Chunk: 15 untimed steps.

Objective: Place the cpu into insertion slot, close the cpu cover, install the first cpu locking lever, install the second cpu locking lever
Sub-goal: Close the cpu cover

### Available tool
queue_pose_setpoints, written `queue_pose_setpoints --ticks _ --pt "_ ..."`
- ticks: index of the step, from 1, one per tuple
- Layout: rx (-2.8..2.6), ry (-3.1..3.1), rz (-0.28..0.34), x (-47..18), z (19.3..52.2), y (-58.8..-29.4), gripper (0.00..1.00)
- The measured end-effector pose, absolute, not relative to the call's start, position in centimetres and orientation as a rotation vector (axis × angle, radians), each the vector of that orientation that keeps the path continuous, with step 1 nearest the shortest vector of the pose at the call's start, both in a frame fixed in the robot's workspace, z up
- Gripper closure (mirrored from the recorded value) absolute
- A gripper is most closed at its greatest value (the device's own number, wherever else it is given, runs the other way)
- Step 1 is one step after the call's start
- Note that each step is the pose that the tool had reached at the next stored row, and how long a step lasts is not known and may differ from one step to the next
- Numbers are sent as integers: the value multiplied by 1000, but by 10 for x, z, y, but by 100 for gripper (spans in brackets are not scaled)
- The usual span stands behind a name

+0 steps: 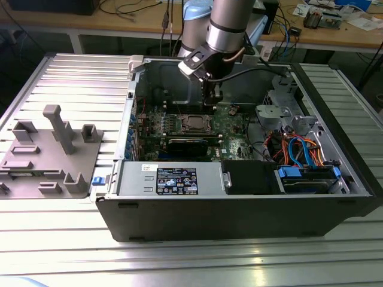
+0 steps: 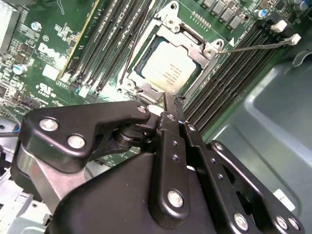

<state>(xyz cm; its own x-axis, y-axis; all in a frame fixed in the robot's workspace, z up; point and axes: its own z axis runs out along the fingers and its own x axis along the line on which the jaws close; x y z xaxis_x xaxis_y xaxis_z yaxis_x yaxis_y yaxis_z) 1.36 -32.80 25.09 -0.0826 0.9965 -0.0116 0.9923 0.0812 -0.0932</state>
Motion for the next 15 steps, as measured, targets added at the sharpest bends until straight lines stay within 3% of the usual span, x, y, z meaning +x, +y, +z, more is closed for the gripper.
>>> queue_pose_setpoints --ticks 6,15 --pt "-2112 -2288 173 14 253 -328 89" --pt "-2109 -2292 174 14 253 -328 89"
